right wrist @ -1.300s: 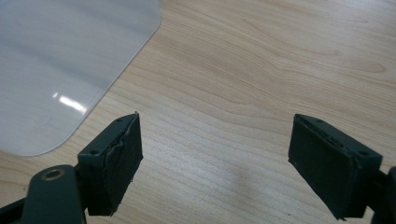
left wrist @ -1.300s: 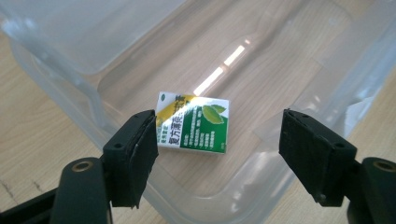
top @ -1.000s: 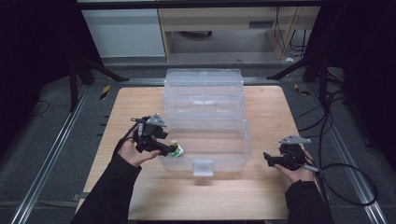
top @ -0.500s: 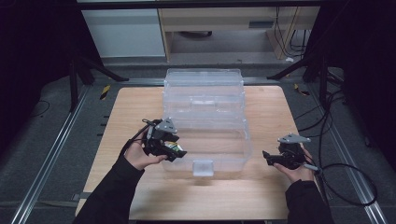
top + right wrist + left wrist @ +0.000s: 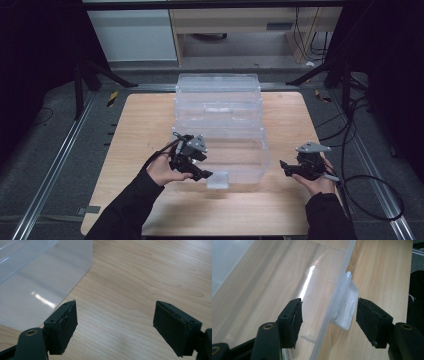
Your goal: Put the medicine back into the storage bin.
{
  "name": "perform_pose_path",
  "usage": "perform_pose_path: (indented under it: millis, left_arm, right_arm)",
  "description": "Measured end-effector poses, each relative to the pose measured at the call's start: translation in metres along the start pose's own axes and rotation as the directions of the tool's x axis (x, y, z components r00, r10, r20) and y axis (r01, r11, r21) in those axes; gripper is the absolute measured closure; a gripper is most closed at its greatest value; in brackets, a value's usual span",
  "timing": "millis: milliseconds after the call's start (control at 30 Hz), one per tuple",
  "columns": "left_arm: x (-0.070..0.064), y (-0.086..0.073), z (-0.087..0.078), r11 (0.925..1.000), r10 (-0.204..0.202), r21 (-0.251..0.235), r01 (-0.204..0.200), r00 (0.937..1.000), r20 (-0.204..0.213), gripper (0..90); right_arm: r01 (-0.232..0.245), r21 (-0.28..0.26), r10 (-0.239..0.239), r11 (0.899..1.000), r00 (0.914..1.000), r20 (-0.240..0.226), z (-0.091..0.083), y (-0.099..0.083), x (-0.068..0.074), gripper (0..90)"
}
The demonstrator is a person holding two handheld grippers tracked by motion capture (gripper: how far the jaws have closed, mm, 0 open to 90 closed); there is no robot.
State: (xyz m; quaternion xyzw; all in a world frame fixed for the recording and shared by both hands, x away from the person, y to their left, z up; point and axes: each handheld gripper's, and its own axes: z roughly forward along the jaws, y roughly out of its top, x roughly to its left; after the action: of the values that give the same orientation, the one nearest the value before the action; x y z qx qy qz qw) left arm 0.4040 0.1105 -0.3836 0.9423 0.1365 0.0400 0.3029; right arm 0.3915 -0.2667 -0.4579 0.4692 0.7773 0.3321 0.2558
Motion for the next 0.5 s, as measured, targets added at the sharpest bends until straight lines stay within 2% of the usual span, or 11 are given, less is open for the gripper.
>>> perform_pose_path:
  millis: [200,400,500]
  left_arm:
    - [-0.006,0.004,0.017,0.9971,0.038,0.066,-0.039,0.9992,0.012,39.9]
    - [-0.007,0.007,0.026,0.9942,0.054,0.092,-0.056,0.9983,0.024,41.2]
    - [-0.007,0.008,0.029,0.9927,0.062,0.102,-0.065,0.9976,0.031,42.4]
  right_arm:
    - [0.005,-0.004,-0.005,1.0,1.0,-0.003,0.0,0.001,-0.001,20.3]
    - [0.019,0.002,-0.019,1.0,0.9997,-0.013,0.001,0.001,0.0,20.3]
    - [0.009,-0.003,-0.009,1.0,0.9999,-0.012,-0.001,0.003,0.0,20.4]
